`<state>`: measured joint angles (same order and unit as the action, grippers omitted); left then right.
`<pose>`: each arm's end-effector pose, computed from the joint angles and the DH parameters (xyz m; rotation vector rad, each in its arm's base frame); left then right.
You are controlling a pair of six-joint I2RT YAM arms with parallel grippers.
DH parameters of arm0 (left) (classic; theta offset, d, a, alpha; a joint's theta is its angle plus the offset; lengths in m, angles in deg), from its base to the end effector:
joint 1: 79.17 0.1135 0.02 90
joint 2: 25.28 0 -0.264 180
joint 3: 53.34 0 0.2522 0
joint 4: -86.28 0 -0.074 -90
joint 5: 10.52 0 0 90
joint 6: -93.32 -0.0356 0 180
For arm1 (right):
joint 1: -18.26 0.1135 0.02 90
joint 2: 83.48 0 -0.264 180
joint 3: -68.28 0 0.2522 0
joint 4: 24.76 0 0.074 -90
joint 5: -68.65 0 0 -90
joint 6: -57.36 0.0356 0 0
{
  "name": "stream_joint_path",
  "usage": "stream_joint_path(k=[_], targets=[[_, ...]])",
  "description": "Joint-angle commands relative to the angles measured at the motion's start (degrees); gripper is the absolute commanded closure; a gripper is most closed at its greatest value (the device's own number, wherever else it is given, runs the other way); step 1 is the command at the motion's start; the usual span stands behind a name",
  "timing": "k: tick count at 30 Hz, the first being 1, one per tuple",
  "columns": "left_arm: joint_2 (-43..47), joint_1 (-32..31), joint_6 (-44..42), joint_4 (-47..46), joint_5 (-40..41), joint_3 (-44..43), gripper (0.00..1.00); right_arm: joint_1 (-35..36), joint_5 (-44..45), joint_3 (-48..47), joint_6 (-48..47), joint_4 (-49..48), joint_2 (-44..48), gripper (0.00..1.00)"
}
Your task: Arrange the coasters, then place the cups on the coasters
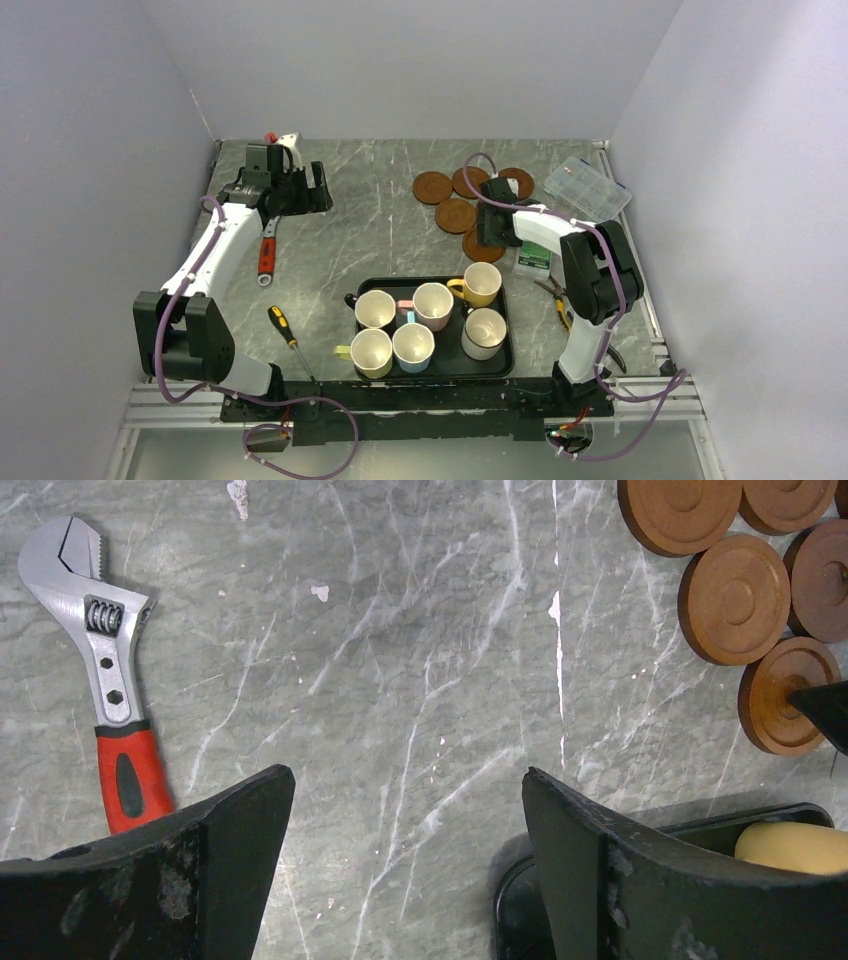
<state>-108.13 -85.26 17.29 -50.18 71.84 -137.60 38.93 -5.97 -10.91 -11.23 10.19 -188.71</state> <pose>0.3180 -0.0387 0.3083 -0.0908 2.3193 -0.3319 0.3481 0.1212 0.1628 0.1066 2.5742 -0.0853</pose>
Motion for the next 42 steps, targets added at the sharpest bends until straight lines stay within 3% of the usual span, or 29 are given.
stream_joint_path(k=[1,7,18,23,27,31,42], targets=[[0.7,-0.2,-1.5,-2.2,0.5,0.4,0.09,-0.2,-3.8,-0.3,-0.8,-0.6,7.2,0.31],[0.2,-0.2,-1.5,-1.9,0.3,0.1,0.09,-0.3,-4.8,-2.0,-3.2,3.1,17.6,0.2],[1.5,-0.7,-0.8,-2.9,-3.8,0.5,0.1,-0.1,-10.5,-0.8,-4.5,13.0,31.6,0.16],[2.3,-3.7,-0.2,-2.9,-7.0,0.1,0.09,1.3,-18.7,2.8,-5.2,17.6,38.2,0.16],[2.5,-8.7,-0.8,-1.5,-9.0,-1.0,0.1,5.4,-18.4,6.4,-5.1,21.0,42.0,0.17],[2.2,-12.7,-2.4,1.2,-5.7,-2.7,0.09,9.0,-14.2,8.5,-4.1,24.4,41.6,0.19],[1.5,-12.8,-1.1,1.8,-6.7,-3.1,0.09,11.0,-5.9,9.1,-5.8,21.4,32.7,0.34]])
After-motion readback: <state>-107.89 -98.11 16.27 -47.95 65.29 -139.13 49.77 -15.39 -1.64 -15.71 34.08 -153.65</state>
